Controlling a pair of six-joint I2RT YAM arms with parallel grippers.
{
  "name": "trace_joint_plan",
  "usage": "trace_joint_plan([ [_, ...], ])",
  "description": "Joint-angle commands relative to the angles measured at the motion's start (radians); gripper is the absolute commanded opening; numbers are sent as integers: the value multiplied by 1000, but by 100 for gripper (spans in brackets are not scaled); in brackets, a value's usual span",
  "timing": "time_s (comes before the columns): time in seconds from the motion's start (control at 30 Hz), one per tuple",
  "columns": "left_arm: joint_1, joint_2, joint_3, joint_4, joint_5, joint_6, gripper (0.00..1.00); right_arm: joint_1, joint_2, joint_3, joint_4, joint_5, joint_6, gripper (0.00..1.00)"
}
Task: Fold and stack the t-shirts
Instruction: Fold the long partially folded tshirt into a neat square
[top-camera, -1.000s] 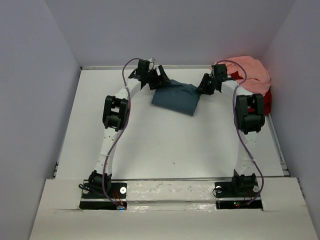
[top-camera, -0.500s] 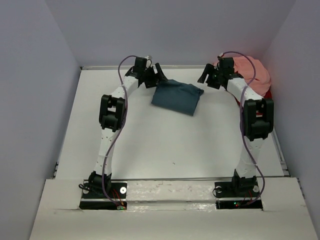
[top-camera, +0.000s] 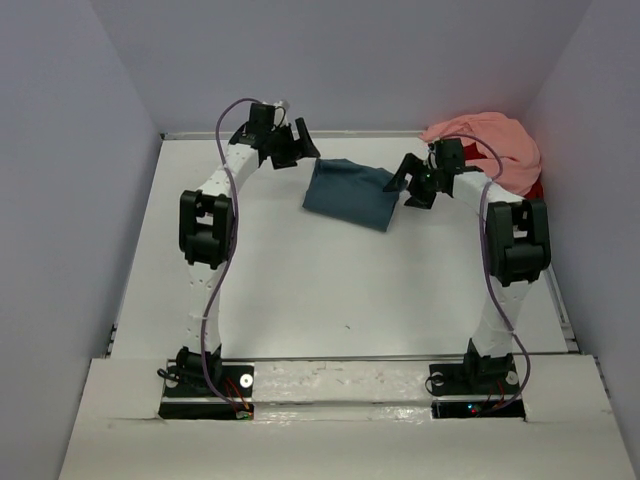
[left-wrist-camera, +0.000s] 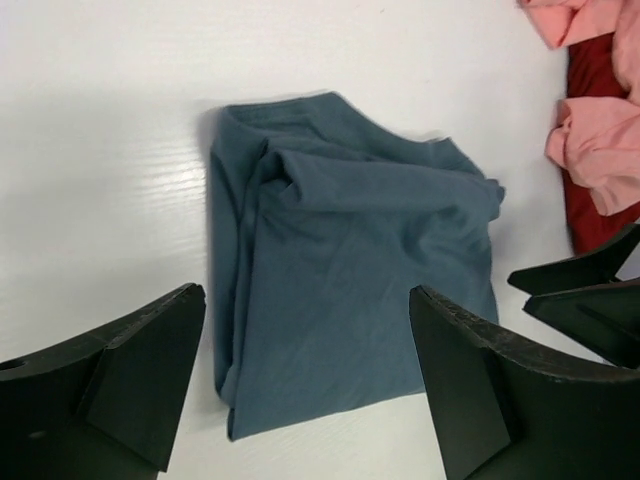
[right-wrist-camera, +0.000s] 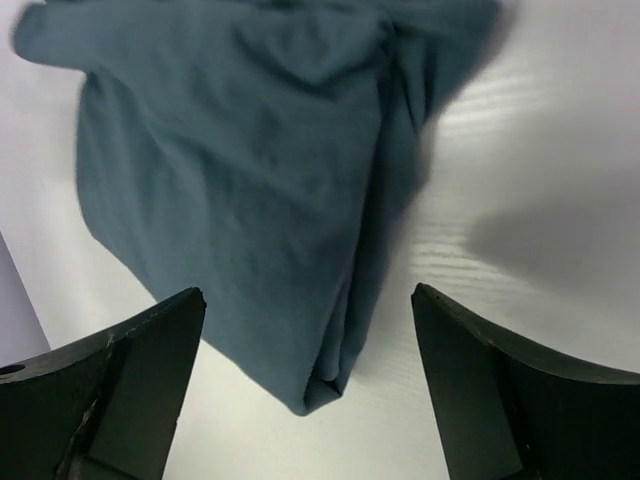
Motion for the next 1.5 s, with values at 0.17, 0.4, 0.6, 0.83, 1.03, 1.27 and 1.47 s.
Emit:
trace_joint_plan([
  [0.17,23,7,-105,-66,56,69,99,-5,41,-114,85,-167,119,91],
  [0.4,31,96,-99,-63,126,81,97,-5,84,-165,180,-219,188,87],
  [0.6,30,144,-96,-74,146,98,96,-5,95,-168,183,-212,185,86],
  [0.83,10,193,-65,-78,183,95,95,4,101,-155,175,-204,180,84],
  [1.03,-29,221,-42,-103,215,98,80,4,109,-144,162,-203,173,79],
  [1.27,-58,255,-33,-137,223,101,54,4,115,-130,142,-198,162,66],
  [1.47,-59,259,-20,-189,201,120,29,4,127,-102,59,-170,125,7],
])
